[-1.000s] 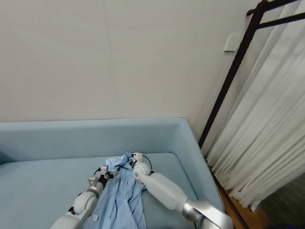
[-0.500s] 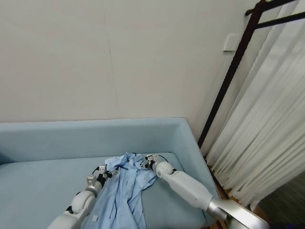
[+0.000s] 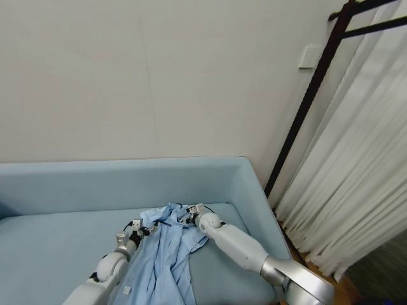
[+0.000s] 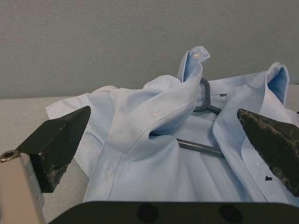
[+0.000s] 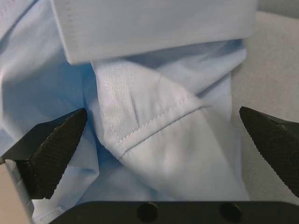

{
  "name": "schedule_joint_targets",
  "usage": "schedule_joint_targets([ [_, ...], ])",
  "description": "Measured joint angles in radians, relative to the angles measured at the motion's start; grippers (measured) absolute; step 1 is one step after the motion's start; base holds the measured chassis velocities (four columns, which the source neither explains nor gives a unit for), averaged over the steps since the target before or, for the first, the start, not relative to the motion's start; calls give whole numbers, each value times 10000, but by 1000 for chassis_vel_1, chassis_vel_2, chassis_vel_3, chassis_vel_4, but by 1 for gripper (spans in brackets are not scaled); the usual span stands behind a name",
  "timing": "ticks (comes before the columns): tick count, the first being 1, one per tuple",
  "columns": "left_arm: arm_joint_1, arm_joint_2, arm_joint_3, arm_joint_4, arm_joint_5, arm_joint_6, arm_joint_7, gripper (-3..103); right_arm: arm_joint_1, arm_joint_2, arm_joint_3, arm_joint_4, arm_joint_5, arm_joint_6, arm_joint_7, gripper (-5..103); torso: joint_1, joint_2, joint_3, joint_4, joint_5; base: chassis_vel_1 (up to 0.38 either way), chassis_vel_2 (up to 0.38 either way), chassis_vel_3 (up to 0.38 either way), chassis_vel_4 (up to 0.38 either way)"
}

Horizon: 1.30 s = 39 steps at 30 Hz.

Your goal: Pick up the clothes from the sofa and hang them on the clothes hanger.

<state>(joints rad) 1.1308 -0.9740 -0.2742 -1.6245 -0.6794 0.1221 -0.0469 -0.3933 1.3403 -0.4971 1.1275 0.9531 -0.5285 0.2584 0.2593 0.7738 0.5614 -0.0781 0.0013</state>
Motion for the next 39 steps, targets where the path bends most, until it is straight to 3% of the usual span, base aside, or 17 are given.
schedule_joint_targets([
  [12, 34, 19, 61, -51, -19, -187, 244, 100, 355, 379, -77, -1286, -1706, -44, -357, 100, 1, 0, 0, 3, 2, 0, 0, 0, 0],
  [22, 46, 29, 70, -36, -28, -302, 399, 100, 466, 228, -76, -1721, -2557, 276, -288, 100, 1, 0, 0, 3, 3, 0, 0, 0, 0],
  [27, 16, 19, 77, 7, -28, -330, 426, 100, 322, 47, -99, -1174, -2027, 45, -226, 100, 0, -1, -1, -2, 1, 0, 0, 0, 0],
  [32, -28, 15, 88, 58, -28, -336, 442, 100, 218, 330, -42, -1050, -1012, -150, 66, 100, 1, 0, -1, 3, 2, 0, 0, 0, 0],
  [36, -44, 11, 88, 104, -29, -349, 461, 100, 205, 464, -24, -1141, -912, -199, 25, 100, 0, 0, -1, 5, 1, 0, 0, 0, 0],
  [39, -44, 6, 70, 165, -29, -393, 531, 100, 222, 551, -24, -1416, -1053, -95, -76, 86, 0, 0, -1, 2, 1, 0, 0, 0, 0],
])
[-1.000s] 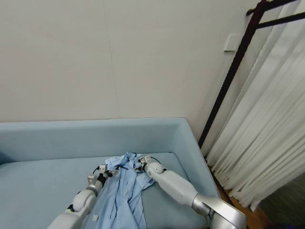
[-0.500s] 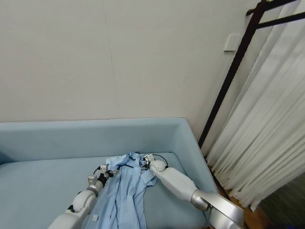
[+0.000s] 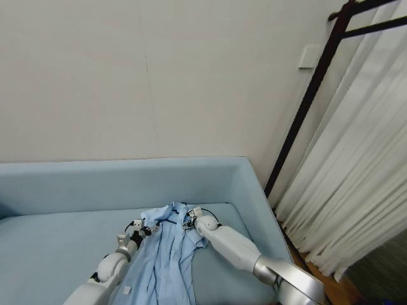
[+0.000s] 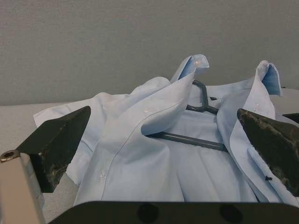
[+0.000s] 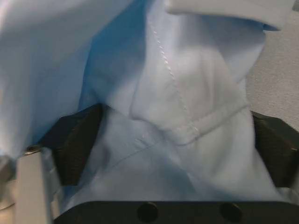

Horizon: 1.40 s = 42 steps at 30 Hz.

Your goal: Pick up the clothes from the sofa and hang them on the clothes hanger.

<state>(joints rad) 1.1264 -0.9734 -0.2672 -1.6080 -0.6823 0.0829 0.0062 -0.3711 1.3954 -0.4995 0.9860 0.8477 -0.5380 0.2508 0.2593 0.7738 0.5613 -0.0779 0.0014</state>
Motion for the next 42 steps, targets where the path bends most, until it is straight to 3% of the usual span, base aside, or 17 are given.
schedule_joint_targets([
  [2, 0, -1, -2, 17, 0, -13, 12, 100, 1, -10, -1, -5, -7, 9, -16, 86, 0, 0, 0, 0, 1, 0, 0, 0, 0],
  [3, -7, -6, -5, 63, 0, -31, 30, 100, 6, -61, -10, -9, -36, 30, -79, 76, 0, 0, 0, 1, 1, 0, 0, 0, 0],
  [4, -25, -15, -5, 94, -1, -40, 38, 100, 10, -91, -15, -29, -71, 48, -120, 76, 0, 0, 0, 1, 0, 0, 0, 0, 0],
  [7, -118, -47, 37, 142, -1, -50, 52, 100, 17, -154, -19, -102, -210, 180, -271, 60, 0, 0, 0, 1, 1, 0, 0, 0, 0],
  [10, -177, -58, 73, 151, -1, -50, 57, 100, 17, -182, -19, -121, -368, 260, -357, 54, 0, -1, 0, 0, 0, 0, 0, 0, 0],
  [12, -213, -65, 94, 154, -2, -51, 58, 100, 14, -185, -20, -143, -587, 372, -392, 43, 0, 0, 0, 0, 1, 0, 0, 0, 0],
  [16, -225, -50, 109, 156, -5, -50, 58, 100, -61, -391, -191, -60, -1953, 942, -827, 33, 0, 0, 1, 1, 1, 0, 0, 0, 0],
  [18, -222, -41, 110, 157, -6, -49, 59, 100, -120, -506, -259, 61, -2714, 1243, -1066, 21, 0, 0, 0, -5, -2, 0, 0, 0, 0],
  [22, -199, -12, 111, 115, -10, -37, 61, 100, -291, -505, -239, 222, -3139, 1414, -932, 5, 1, -1, 1, -1, 0, 0, 0, 0, 0],
  [24, -199, -6, 111, 106, -11, -33, 62, 100, -330, -515, -231, 270, -3235, 1467, -886, 5, 1, -1, 1, 2, 0, 0, 0, 0, 0],
  [25, -199, 16, 105, 93, -16, -25, 62, 100, -445, -589, -200, 440, -3620, 1672, -743, 2, 0, -1, 1, 2, 0, 0, 0, 0, 0],
  [30, -185, 28, 92, 68, -23, -22, 62, 100, -689, -953, -107, 1022, -5169, 2301, -432, 2, 1, 0, 1, -1, 0, 0, 0, 0, 0],
  [34, -172, 0, 96, 52, -24, -22, 63, 100, -838, -1220, -52, 1427, -5725, 2563, -141, 2, 0, -1, 1, -1, 0, 0, 0, 0, 0],
  [42, -195, 48, 134, -47, -27, -7, 67, 100, -980, -1416, -226, 1785, -4763, 2174, -70, 2, 1, 0, 0, -1, 0, 0, 0, 0, 0],
])
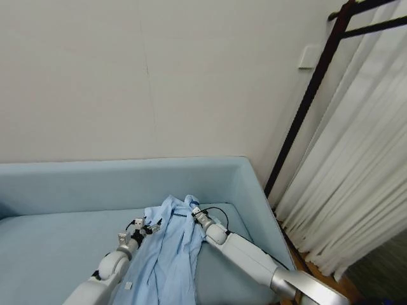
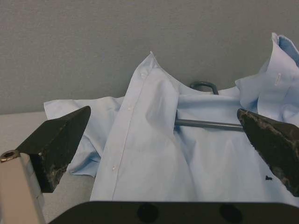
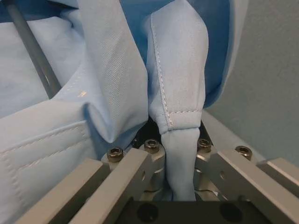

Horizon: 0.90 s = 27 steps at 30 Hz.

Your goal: Pick up the clothes from the sofa and hang them on the clothes hanger.

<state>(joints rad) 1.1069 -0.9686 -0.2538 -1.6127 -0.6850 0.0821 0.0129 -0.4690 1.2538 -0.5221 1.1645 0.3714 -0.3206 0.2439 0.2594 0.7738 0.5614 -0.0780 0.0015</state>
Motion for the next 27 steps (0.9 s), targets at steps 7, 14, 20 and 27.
schedule_joint_targets([
  [7, 87, 67, -49, -75, -49, 2, 6, 100, -57, 115, -98, -249, 941, -505, -483, 2, 0, 0, 0, 1, 0, 0, 0, 0, 0],
  [14, 147, 28, -91, -52, -57, -70, 87, 100, 323, 281, 86, -551, 1936, -847, -592, 16, 0, 0, 1, 2, 0, 0, 0, 0, 0],
  [20, 133, -17, -122, 15, -58, -141, 107, 100, 1030, 23, 46, 79, 3868, -1698, -383, 38, 0, 0, 0, 1, -1, 0, 0, 0, 0],
  [27, 59, -42, -162, 159, -89, -191, 122, 100, 1480, -302, -75, 478, 5279, -2617, -537, 60, 0, 0, 0, -1, 0, 0, 0, 0, 0],
])
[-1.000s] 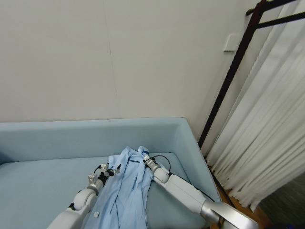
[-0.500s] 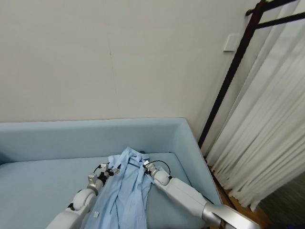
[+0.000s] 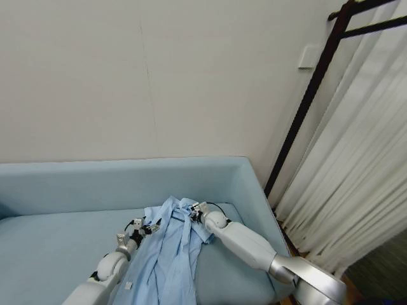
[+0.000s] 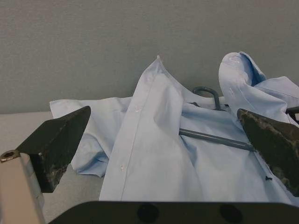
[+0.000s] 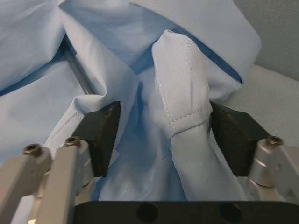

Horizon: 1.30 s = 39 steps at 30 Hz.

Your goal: Pick up the clothes from the sofa and hang them on the clothes hanger.

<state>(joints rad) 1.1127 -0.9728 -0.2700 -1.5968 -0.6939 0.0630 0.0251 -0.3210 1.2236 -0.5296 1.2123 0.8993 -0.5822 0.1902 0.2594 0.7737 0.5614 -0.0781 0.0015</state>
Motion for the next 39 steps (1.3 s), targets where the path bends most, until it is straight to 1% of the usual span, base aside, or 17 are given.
schedule_joint_targets([
  [1, -16, -11, 0, 45, -3, -19, 23, 100, 104, 11, -27, -180, -65, -68, -290, 65, 0, 0, 0, 1, 0, 0, 0, 0, 0],
  [2, -20, -14, 0, 56, -3, -22, 29, 100, 143, 28, -30, -272, -91, -87, -382, 65, 0, 0, 0, 0, 0, 0, 0, 0, 0],
  [5, -97, -40, 74, 152, -10, -73, 90, 100, 431, 292, 13, -1100, 8, -389, -894, 82, 0, 0, 1, 5, 0, 0, 0, 0, 0],
  [7, -151, -40, 119, 184, -16, -79, 116, 100, 483, 328, 46, -1303, 54, -481, -1054, 82, 0, 0, 1, 7, 1, 0, 0, 0, 0],
  [8, -258, -41, 187, 251, -31, -93, 180, 100, 564, 371, 112, -1701, -14, -626, -1445, 92, 0, 0, 1, 5, 0, 0, 0, 0, 0],
  [10, -322, -42, 213, 333, -43, -147, 236, 100, 666, 494, 151, -2354, -327, -664, -1923, 96, 0, 0, 1, -2, 0, 0, 0, 0, 0],
  [14, -337, -57, 213, 414, -49, -257, 271, 100, 688, 681, 159, -2883, -469, -591, -2105, 101, 1, 0, 1, -2, 0, 0, 0, 0, 0],
  [17, -334, -104, 214, 461, -52, -294, 318, 100, 688, 972, 169, -3347, -619, -363, -2175, 86, 0, 0, 1, 3, 0, 0, 0, 0, 0],
  [20, -331, -133, 219, 470, -52, -299, 329, 100, 694, 1114, 169, -3525, -658, -323, -2193, 82, 0, 0, 1, 4, 0, 0, 0, 0, 0],
  [23, -342, -183, 237, 499, -51, -302, 348, 100, 741, 1342, 163, -3722, -732, -336, -2283, 65, 0, 0, 0, 3, 0, 0, 0, 0, 0],
  [27, -353, -190, 238, 502, -49, -304, 357, 100, 756, 1424, 157, -3828, -825, -389, -2368, 61, 0, 0, -1, 0, -1, 0, 0, 0, 0],
  [29, -354, -189, 238, 500, -48, -305, 359, 100, 756, 1480, 155, -3919, -934, -384, -2398, 52, 0, 0, 0, 1, 0, 0, 0, 0, 0],
  [30, -354, -189, 238, 500, -48, -305, 359, 100, 756, 1480, 155, -3919, -934, -384, -2398, 52, 0, 0, 0, 1, 0, 0, 0, 0, 0],
  [32, -355, -179, 229, 497, -48, -306, 360, 100, 755, 1523, 158, -4011, -1082, -355, -2480, 42, 0, 1, -1, 2, 0, 0, 0, 0, 0],
  [35, -356, -165, 225, 497, -48, -313, 363, 100, 747, 1571, 170, -4060, -1168, -304, -2499, 37, 0, 0, -1, 1, -1, 0, 0, 0, 0],
  [36, -356, -159, 222, 497, -48, -327, 364, 100, 745, 1633, 192, -4098, -1193, -263, -2458, 27, 0, 1, -1, 1, -1, 0, 0, 0, 0],
  [39, -354, -142, 216, 475, -48, -327, 365, 100, 745, 1659, 206, -4111, -1195, -256, -2431, 25, 0, 1, 0, 1, -1, 0, 0, 0, 0],
])
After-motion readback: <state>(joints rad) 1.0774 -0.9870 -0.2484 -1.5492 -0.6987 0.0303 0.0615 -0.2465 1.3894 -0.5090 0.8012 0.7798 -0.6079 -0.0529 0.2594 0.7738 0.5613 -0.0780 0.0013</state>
